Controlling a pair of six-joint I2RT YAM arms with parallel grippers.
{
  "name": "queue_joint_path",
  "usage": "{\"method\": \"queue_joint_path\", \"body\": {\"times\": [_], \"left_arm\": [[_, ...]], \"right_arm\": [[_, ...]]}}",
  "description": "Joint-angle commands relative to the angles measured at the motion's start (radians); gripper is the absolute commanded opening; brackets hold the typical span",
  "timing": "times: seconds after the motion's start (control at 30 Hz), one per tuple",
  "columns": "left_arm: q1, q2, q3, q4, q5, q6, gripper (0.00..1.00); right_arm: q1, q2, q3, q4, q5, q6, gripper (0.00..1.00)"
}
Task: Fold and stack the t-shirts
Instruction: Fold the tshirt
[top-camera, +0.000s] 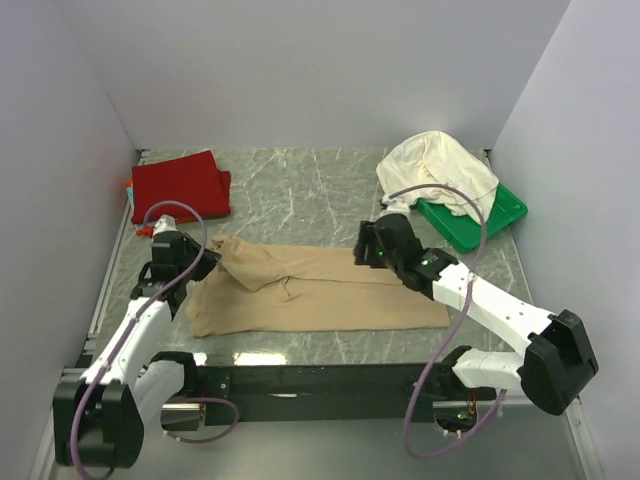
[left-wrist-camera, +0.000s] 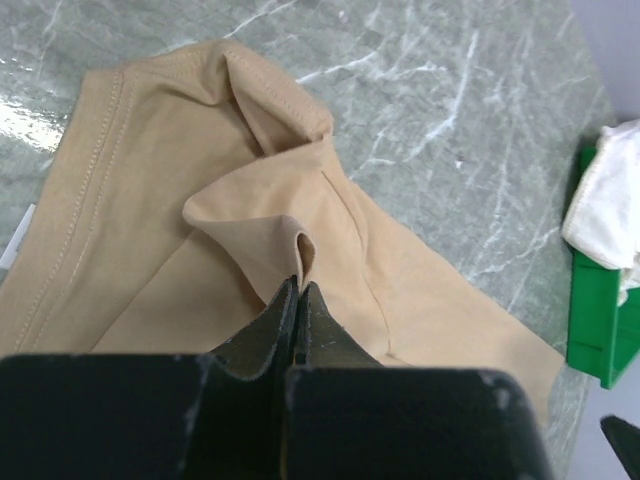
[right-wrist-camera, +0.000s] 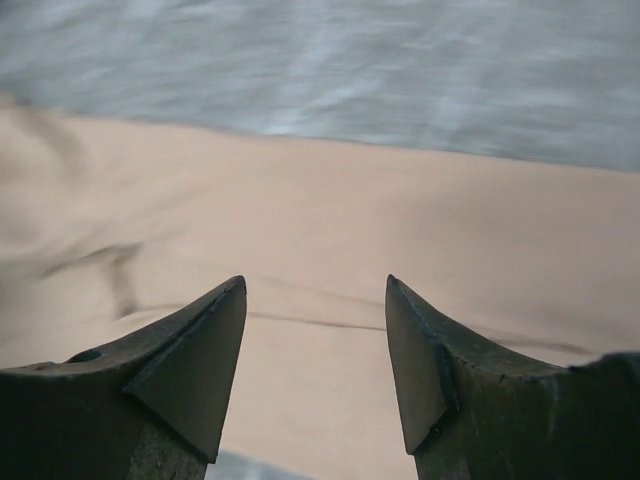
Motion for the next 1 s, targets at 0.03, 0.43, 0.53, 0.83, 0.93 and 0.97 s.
{"method": "queue_joint_path", "body": {"times": [0.03, 0.43, 0.53, 0.83, 0.93, 0.97], "left_arm": [[0.002, 0.12, 0.08, 0.105, -0.005, 0.032, 0.0], [0.015, 0.349, 0.194, 0.154, 0.006, 0.1, 0.0], [0.016, 0.369, 0.206, 0.156, 0.01, 0.107, 0.0], [0.019, 0.413, 0.227, 0.16, 0.05, 0.116, 0.0], [0.019, 0.407, 0.229, 0.159, 0.056, 0.116, 0.0], [0.019, 0.407, 0.229, 0.16, 0.058, 0.116, 0.0]], "right_arm": [[0.13, 0.025, 0.011, 0.259, -0.238, 0.016, 0.64], [0.425, 0.533, 0.405, 0.242, -0.198, -0.016, 0.58], [0.444, 0.605, 0.47, 0.242, -0.221, -0.016, 0.58], [0.459, 0.778, 0.616, 0.217, -0.211, -0.044, 0.57], [0.457, 0.82, 0.655, 0.216, -0.212, -0.053, 0.56], [0.457, 0.831, 0.666, 0.205, -0.214, -0.055, 0.55]]}}
